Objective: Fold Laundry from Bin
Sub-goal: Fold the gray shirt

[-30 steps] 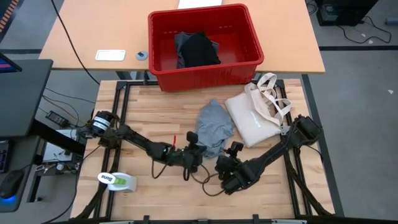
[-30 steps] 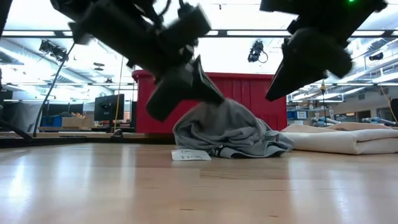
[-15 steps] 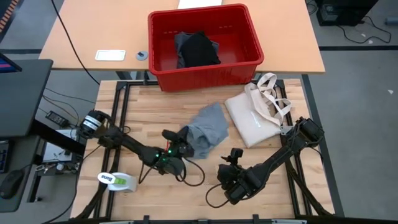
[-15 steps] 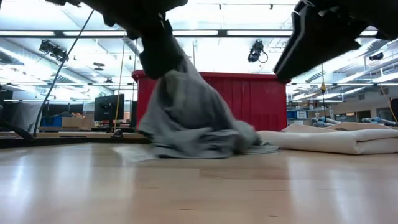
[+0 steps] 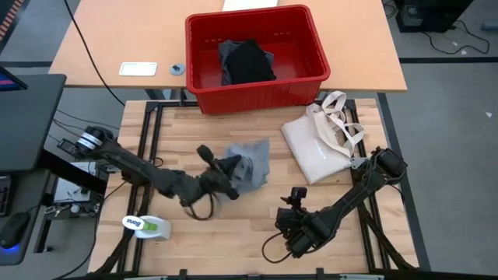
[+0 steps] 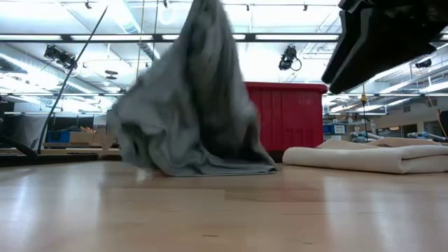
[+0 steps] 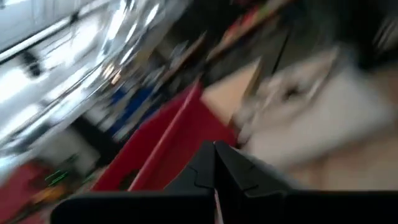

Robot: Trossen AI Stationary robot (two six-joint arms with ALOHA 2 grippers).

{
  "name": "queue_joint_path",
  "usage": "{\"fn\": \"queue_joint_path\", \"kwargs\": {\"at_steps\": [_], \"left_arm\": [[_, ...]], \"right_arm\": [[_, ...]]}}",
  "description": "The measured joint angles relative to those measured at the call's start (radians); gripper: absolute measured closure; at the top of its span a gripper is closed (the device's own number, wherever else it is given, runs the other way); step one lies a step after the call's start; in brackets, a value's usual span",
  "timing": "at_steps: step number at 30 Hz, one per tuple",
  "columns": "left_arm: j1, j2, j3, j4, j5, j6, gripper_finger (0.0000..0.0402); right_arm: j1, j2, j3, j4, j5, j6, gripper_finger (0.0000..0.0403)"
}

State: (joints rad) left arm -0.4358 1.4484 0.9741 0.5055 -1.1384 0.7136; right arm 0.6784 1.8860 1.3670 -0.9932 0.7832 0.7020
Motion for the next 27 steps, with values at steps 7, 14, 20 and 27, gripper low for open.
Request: {"fn": "queue_joint_path", "kwargs": {"at_steps": [7, 14, 20, 27], "left_arm": [[0.085, -0.138, 0.000, 0.261, 0.302, 0.012, 0.0395], [0.197, -0.171, 0.001, 0.401, 0.343, -0.209, 0.0395], [0.236, -0.170, 0.012, 0.417, 0.343, -0.399, 0.0395], [0.219, -0.167, 0.087, 0.419, 0.342, -0.389, 0.0395]], "right_arm": [[0.007, -0.018, 0.000, 0.080, 0.050, -0.100, 0.0207], [0.049, -0.041, 0.000, 0.261, 0.319, -0.250, 0.0207], [0.015, -0.041, -0.001, 0.423, 0.332, -0.433, 0.0207], [-0.012, -0.041, -0.001, 0.738, 0.259, -0.748, 0.0205]]}}
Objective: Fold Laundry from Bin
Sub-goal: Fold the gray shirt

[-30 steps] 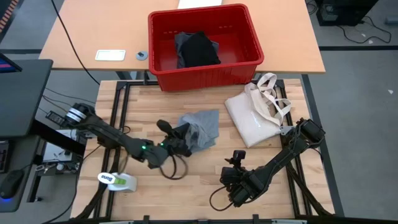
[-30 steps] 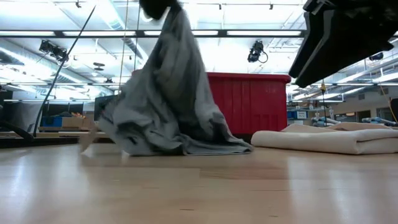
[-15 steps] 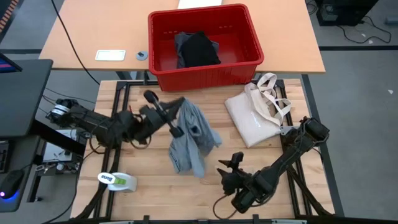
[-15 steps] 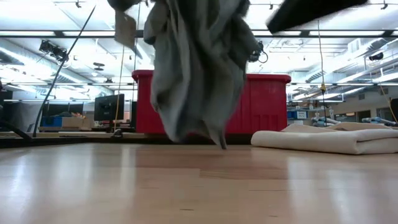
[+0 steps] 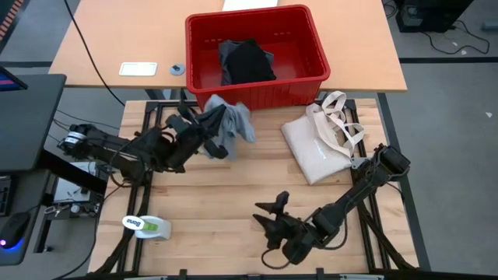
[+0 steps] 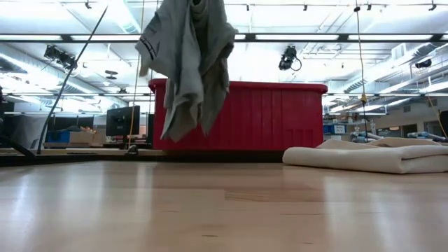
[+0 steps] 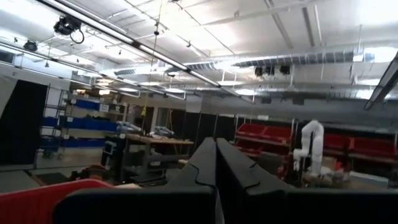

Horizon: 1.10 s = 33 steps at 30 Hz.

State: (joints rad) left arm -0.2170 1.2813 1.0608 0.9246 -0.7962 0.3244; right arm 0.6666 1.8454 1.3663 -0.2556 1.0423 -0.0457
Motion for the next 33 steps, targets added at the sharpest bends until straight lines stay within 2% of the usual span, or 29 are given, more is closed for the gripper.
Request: {"fn": "queue_joint_path", "kwargs": {"at_steps": [3, 7, 9, 13, 16, 19, 23, 25, 28, 30, 33], "left_arm": [[-0.020, 0.000, 0.024, -0.033, 0.000, -0.008, 0.0395], [-0.072, 0.001, 0.064, -0.226, 0.001, 0.009, 0.0395], [-0.092, 0.002, 0.084, -0.339, 0.002, 0.007, 0.0395], [-0.114, 0.002, 0.106, -0.519, 0.004, -0.019, 0.0395], [-0.132, 0.002, 0.111, -0.591, 0.007, -0.013, 0.0395], [-0.143, 0.002, 0.111, -0.634, 0.055, 0.000, 0.0395], [-0.145, 0.002, 0.111, -0.664, 0.190, 0.000, 0.0395], [-0.145, 0.002, 0.111, -0.675, 0.291, 0.010, 0.0395], [-0.145, 0.002, 0.111, -0.688, 0.436, 0.043, 0.0395], [-0.145, 0.009, 0.111, -0.688, 0.495, 0.063, 0.0395], [-0.145, 0.014, 0.112, -0.704, 0.504, 0.102, 0.0395]], "right_arm": [[-0.023, 0.000, 0.000, 0.027, -0.030, -0.074, 0.0201], [-0.036, 0.000, 0.000, 0.034, 0.148, -0.099, 0.0196], [-0.044, -0.013, 0.000, 0.050, 0.205, -0.129, 0.0197], [-0.069, -0.087, -0.001, 0.065, 0.194, -0.141, 0.0196], [-0.079, -0.145, 0.000, 0.066, 0.191, -0.154, 0.0191], [-0.082, -0.196, 0.000, 0.100, 0.184, -0.228, 0.0184], [-0.091, -0.231, 0.001, 0.141, 0.089, -0.313, 0.0170], [-0.105, -0.242, 0.001, 0.148, 0.035, -0.312, 0.0160], [-0.139, -0.248, 0.001, 0.154, -0.112, -0.291, 0.0151], [-0.163, -0.243, 0.001, 0.154, -0.193, -0.254, 0.0156], [-0.187, -0.235, 0.000, 0.146, -0.225, -0.210, 0.0192]]}}
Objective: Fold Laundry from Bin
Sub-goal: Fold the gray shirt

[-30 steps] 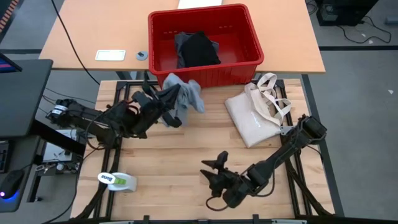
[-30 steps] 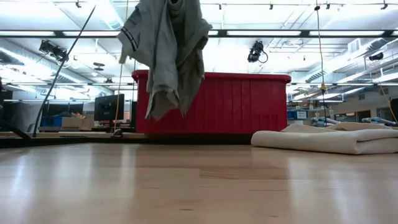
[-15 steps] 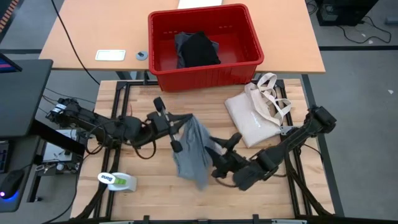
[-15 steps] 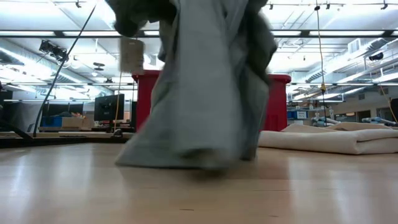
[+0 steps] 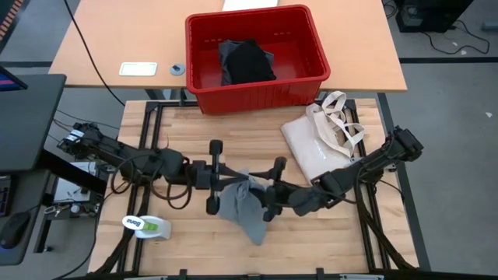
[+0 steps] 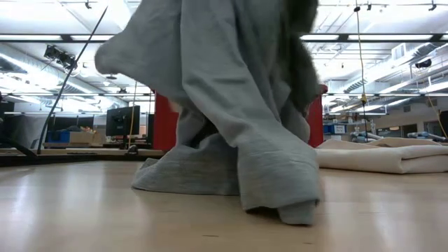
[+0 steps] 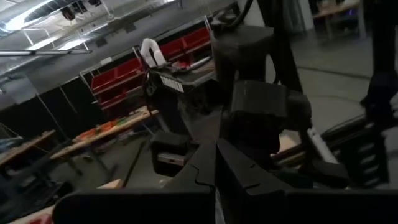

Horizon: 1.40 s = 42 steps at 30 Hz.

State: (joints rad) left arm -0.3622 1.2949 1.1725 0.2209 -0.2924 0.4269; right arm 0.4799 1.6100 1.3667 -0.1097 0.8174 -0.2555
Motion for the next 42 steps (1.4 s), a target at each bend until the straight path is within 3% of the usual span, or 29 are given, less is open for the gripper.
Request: {"fn": "queue_joint_path", "kwargs": {"at_steps": [7, 11, 16, 20, 24, 27, 29, 34, 38, 42], "left_arm": [[-0.005, 0.000, 0.000, -0.008, -0.031, 0.040, 0.0373], [-0.043, -0.007, 0.000, -0.019, -0.113, 0.088, 0.0305], [-0.136, -0.029, 0.000, -0.088, -0.214, 0.161, 0.0209], [-0.188, -0.043, 0.000, -0.291, -0.253, 0.003, 0.0168], [-0.179, -0.019, -0.082, -0.476, -0.201, -0.282, 0.0164], [-0.174, 0.012, -0.234, -0.413, -0.186, -0.390, 0.0169], [-0.161, 0.039, -0.325, -0.259, -0.183, -0.419, 0.0174], [-0.104, 0.116, -0.474, 0.043, -0.148, -0.551, 0.0183], [-0.047, 0.204, -0.478, 0.128, 0.012, -0.678, 0.0186], [-0.033, 0.320, -0.441, 0.127, 0.043, -0.700, 0.0187]], "right_arm": [[0.004, -0.001, 0.000, -0.023, -0.003, -0.040, 0.0382], [0.030, -0.002, 0.000, -0.045, 0.023, -0.046, 0.0373], [0.104, -0.045, -0.001, -0.258, 0.060, 0.043, 0.0390], [0.188, -0.109, -0.001, -0.425, 0.061, 0.179, 0.0388], [0.249, -0.150, -0.001, -0.599, -0.014, 0.438, 0.0372], [0.264, -0.145, -0.001, -0.722, -0.022, 0.611, 0.0371], [0.266, -0.130, -0.001, -0.781, -0.033, 0.682, 0.0373], [0.262, -0.089, -0.001, -0.808, -0.099, 0.704, 0.0377], [0.256, -0.084, -0.003, -0.804, -0.095, 0.706, 0.0375], [0.251, -0.083, -0.003, -0.784, -0.070, 0.703, 0.0375]]}}
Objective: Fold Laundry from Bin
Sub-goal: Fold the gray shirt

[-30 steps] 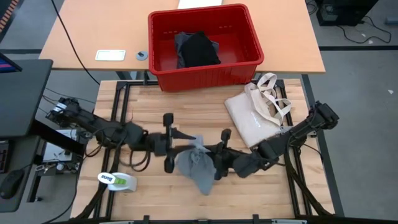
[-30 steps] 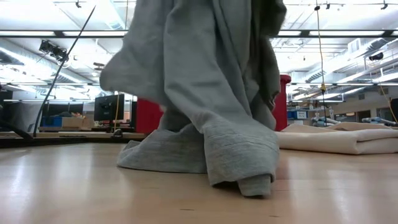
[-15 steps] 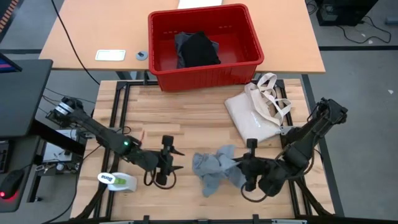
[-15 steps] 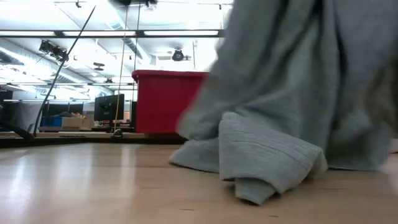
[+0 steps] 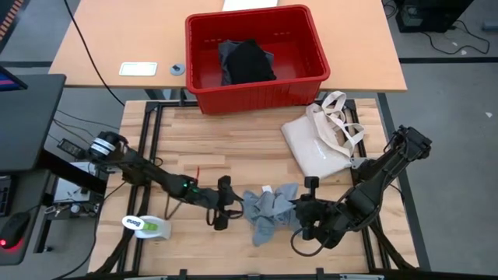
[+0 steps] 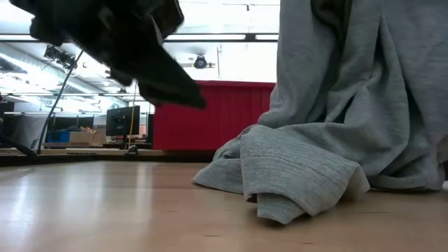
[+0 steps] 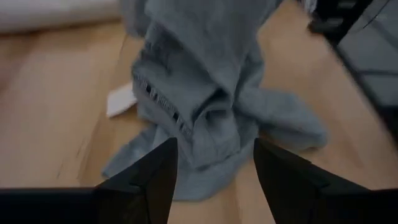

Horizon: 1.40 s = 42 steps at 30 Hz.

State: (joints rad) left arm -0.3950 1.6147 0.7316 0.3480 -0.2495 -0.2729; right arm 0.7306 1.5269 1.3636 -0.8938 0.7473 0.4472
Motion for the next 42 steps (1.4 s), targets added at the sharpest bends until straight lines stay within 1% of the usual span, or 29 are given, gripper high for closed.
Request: {"fn": "queue_joint_path", "kwargs": {"at_steps": [6, 10, 12, 14, 16, 18, 21, 22, 23, 26, 28, 30, 33, 35, 36, 39, 42], "left_arm": [[0.022, 0.137, 0.075, 0.002, -0.003, 0.022, 0.0187], [0.043, 0.188, 0.115, 0.013, -0.010, 0.045, 0.0187], [0.049, 0.211, 0.120, -0.009, -0.010, 0.068, 0.0188], [0.050, 0.229, 0.132, -0.006, 0.001, 0.094, 0.0197], [0.050, 0.236, 0.140, -0.012, 0.031, 0.114, 0.0222], [0.049, 0.250, 0.144, -0.010, 0.058, 0.132, 0.0260], [0.048, 0.249, 0.141, -0.016, 0.077, 0.138, 0.0347], [0.048, 0.241, 0.142, -0.021, 0.079, 0.138, 0.0373], [0.048, 0.227, 0.141, -0.027, 0.083, 0.138, 0.0386], [0.045, 0.169, 0.141, -0.033, 0.116, 0.178, 0.0392], [0.037, 0.112, 0.141, -0.039, 0.134, 0.216, 0.0397], [0.024, 0.044, 0.141, -0.044, 0.151, 0.261, 0.0398], [-0.001, -0.066, 0.141, -0.042, 0.221, 0.374, 0.0398], [-0.018, -0.127, 0.141, -0.018, 0.251, 0.449, 0.0398], [-0.024, -0.150, 0.141, -0.002, 0.254, 0.475, 0.0398], [-0.018, -0.198, 0.141, 0.078, 0.255, 0.495, 0.0398], [-0.003, -0.222, 0.141, 0.142, 0.250, 0.507, 0.0398]], "right_arm": [[-0.001, 0.003, 0.000, 0.022, -0.011, -0.005, 0.0374], [-0.001, 0.006, 0.000, 0.032, -0.016, -0.013, 0.0374], [-0.001, 0.006, 0.000, 0.034, -0.016, -0.015, 0.0374], [-0.001, 0.006, 0.000, 0.036, -0.016, -0.014, 0.0374], [-0.001, 0.006, 0.000, 0.043, -0.016, -0.020, 0.0374], [-0.001, 0.006, 0.000, 0.049, -0.015, -0.026, 0.0373], [-0.001, 0.006, 0.000, 0.059, -0.008, -0.038, 0.0370], [-0.002, 0.007, 0.000, 0.059, -0.008, -0.049, 0.0366], [-0.003, 0.008, 0.000, 0.059, -0.012, -0.064, 0.0359], [-0.011, 0.009, 0.000, 0.045, -0.077, -0.082, 0.0325], [-0.015, 0.009, 0.013, -0.025, -0.119, -0.038, 0.0295], [-0.021, 0.008, 0.047, -0.159, -0.138, 0.072, 0.0266], [-0.035, 0.006, 0.115, -0.417, -0.147, 0.345, 0.0233], [-0.043, 0.005, 0.154, -0.532, -0.145, 0.505, 0.0223], [-0.043, 0.004, 0.168, -0.555, -0.141, 0.542, 0.0221], [-0.030, 0.007, 0.215, -0.555, -0.146, 0.544, 0.0222], [-0.012, 0.009, 0.288, -0.603, -0.155, 0.545, 0.0227]]}}
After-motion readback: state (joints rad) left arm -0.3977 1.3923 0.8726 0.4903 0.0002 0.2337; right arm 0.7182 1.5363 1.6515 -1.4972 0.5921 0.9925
